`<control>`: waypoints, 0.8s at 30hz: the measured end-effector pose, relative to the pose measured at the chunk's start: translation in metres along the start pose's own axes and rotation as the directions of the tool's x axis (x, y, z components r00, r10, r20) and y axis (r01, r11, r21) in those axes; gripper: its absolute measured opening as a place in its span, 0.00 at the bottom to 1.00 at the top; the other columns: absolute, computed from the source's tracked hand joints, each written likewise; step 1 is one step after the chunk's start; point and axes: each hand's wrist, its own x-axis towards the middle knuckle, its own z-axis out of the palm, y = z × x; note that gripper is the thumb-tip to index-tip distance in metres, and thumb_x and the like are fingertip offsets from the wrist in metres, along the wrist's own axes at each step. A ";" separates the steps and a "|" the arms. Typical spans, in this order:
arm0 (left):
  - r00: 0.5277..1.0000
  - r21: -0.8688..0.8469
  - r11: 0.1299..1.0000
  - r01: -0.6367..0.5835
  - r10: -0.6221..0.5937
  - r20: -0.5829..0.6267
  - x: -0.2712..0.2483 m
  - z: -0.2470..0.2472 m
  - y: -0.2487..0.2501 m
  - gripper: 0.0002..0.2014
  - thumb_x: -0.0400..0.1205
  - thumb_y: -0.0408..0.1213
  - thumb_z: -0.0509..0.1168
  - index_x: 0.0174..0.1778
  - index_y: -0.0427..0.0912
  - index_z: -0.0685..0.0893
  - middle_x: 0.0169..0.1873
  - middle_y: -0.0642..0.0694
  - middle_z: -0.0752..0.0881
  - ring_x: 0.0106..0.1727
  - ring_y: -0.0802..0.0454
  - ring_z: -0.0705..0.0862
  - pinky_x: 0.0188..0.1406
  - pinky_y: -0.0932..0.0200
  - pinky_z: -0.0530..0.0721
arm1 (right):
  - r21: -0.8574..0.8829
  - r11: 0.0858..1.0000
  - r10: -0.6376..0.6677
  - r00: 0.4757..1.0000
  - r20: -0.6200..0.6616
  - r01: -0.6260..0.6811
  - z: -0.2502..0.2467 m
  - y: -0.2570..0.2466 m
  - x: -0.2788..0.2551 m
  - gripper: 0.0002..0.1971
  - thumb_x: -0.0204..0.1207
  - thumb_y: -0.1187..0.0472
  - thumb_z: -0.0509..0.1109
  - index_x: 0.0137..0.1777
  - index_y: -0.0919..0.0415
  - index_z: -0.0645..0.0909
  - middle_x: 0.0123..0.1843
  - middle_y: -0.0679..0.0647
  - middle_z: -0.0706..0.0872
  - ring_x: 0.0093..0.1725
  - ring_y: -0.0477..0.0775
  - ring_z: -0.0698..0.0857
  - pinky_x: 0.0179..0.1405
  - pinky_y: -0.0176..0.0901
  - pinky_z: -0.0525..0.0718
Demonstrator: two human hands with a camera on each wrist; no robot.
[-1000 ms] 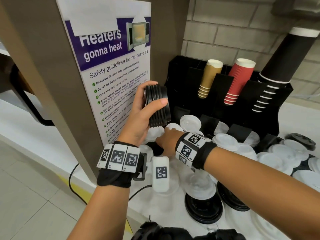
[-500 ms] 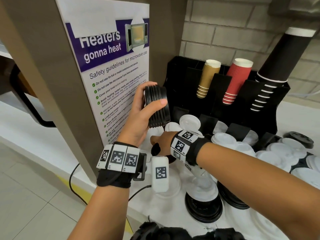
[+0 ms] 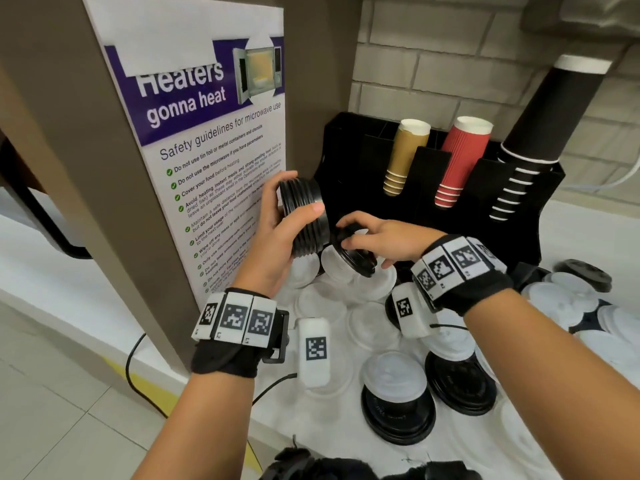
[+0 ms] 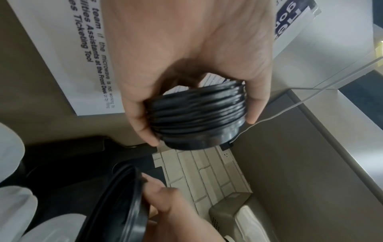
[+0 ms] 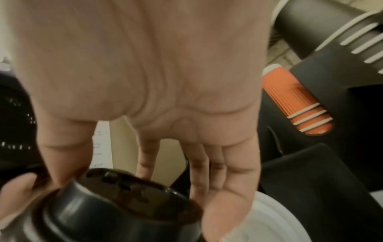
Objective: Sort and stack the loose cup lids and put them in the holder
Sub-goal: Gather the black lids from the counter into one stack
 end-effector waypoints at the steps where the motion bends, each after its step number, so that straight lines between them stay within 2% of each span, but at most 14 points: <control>1: 1.000 0.020 1.000 0.007 -0.007 -0.007 0.000 0.001 -0.002 0.29 0.65 0.46 0.73 0.63 0.55 0.75 0.52 0.47 0.79 0.52 0.48 0.82 0.43 0.50 0.84 | 0.037 0.999 -0.021 0.999 -0.032 0.022 0.000 0.004 -0.003 0.22 0.78 0.47 0.67 0.71 0.37 0.68 0.58 0.50 0.81 0.59 0.54 0.82 0.45 0.39 0.85; 3: 1.000 0.049 0.999 0.024 -0.023 -0.020 0.001 0.003 -0.006 0.29 0.65 0.48 0.74 0.62 0.55 0.75 0.52 0.49 0.81 0.53 0.48 0.82 0.41 0.51 0.84 | 0.158 0.983 -0.078 0.992 -0.102 0.094 -0.001 0.010 -0.008 0.20 0.78 0.52 0.70 0.68 0.38 0.72 0.51 0.48 0.83 0.55 0.51 0.85 0.42 0.36 0.85; 4: 0.999 0.054 0.998 0.037 -0.036 -0.023 0.002 0.003 -0.008 0.28 0.64 0.49 0.74 0.61 0.55 0.76 0.52 0.49 0.81 0.53 0.48 0.83 0.41 0.52 0.84 | 0.264 0.956 -0.095 0.988 -0.126 0.125 -0.001 0.011 -0.012 0.19 0.78 0.54 0.69 0.66 0.38 0.73 0.50 0.50 0.84 0.54 0.51 0.85 0.42 0.37 0.85; 6: 0.997 0.058 0.996 0.069 -0.068 -0.021 0.003 0.005 -0.010 0.26 0.63 0.50 0.75 0.57 0.57 0.77 0.51 0.49 0.83 0.53 0.48 0.84 0.39 0.53 0.85 | 0.458 0.863 -0.152 0.975 -0.165 0.212 -0.003 0.011 -0.019 0.19 0.77 0.58 0.68 0.65 0.38 0.76 0.52 0.54 0.86 0.53 0.51 0.86 0.44 0.42 0.86; 8: 0.995 0.060 0.993 0.103 -0.103 0.002 0.004 0.007 -0.013 0.25 0.62 0.50 0.76 0.55 0.57 0.78 0.50 0.49 0.84 0.50 0.49 0.86 0.37 0.52 0.85 | 0.569 0.763 -0.237 0.952 -0.194 0.306 -0.005 0.009 -0.027 0.22 0.73 0.60 0.68 0.65 0.39 0.77 0.54 0.54 0.86 0.52 0.51 0.87 0.47 0.45 0.87; 11: 0.985 0.026 0.987 0.159 -0.161 0.069 0.004 0.010 -0.015 0.24 0.64 0.48 0.76 0.56 0.56 0.80 0.51 0.48 0.85 0.48 0.51 0.88 0.36 0.51 0.86 | 0.582 0.709 -0.342 0.916 -0.211 0.398 -0.005 0.004 -0.034 0.25 0.70 0.66 0.70 0.64 0.41 0.78 0.60 0.53 0.82 0.55 0.53 0.87 0.50 0.50 0.87; 15: 0.979 -0.041 0.984 0.174 -0.168 0.120 0.004 0.016 -0.016 0.17 0.72 0.40 0.72 0.56 0.55 0.80 0.50 0.49 0.87 0.50 0.50 0.89 0.38 0.52 0.88 | 0.549 0.702 -0.393 0.890 -0.231 0.453 -0.003 -0.001 -0.033 0.29 0.68 0.70 0.72 0.65 0.41 0.77 0.66 0.56 0.79 0.59 0.56 0.85 0.56 0.63 0.86; 18: 0.980 -0.071 0.982 0.174 -0.165 0.113 0.004 0.019 -0.015 0.17 0.73 0.39 0.70 0.58 0.53 0.79 0.53 0.46 0.85 0.52 0.48 0.88 0.40 0.49 0.89 | 0.541 0.697 -0.412 0.880 -0.236 0.471 -0.002 -0.003 -0.031 0.29 0.67 0.70 0.73 0.64 0.42 0.77 0.66 0.54 0.79 0.61 0.54 0.84 0.57 0.61 0.86; 21: 0.983 -0.082 0.983 0.167 -0.159 0.091 0.005 0.020 -0.015 0.19 0.73 0.39 0.70 0.61 0.49 0.77 0.54 0.44 0.84 0.50 0.50 0.89 0.37 0.51 0.88 | 0.539 0.692 -0.415 0.875 -0.248 0.481 -0.001 -0.003 -0.031 0.29 0.68 0.70 0.74 0.64 0.43 0.77 0.66 0.54 0.79 0.61 0.54 0.85 0.55 0.55 0.87; 24: 0.985 -0.085 0.983 0.164 -0.158 0.070 0.006 0.021 -0.015 0.22 0.74 0.40 0.71 0.63 0.47 0.76 0.58 0.39 0.82 0.52 0.47 0.88 0.37 0.51 0.88 | 0.525 0.706 -0.399 0.879 -0.259 0.475 -0.001 -0.006 -0.030 0.29 0.67 0.69 0.75 0.64 0.42 0.77 0.66 0.56 0.79 0.63 0.57 0.84 0.54 0.58 0.87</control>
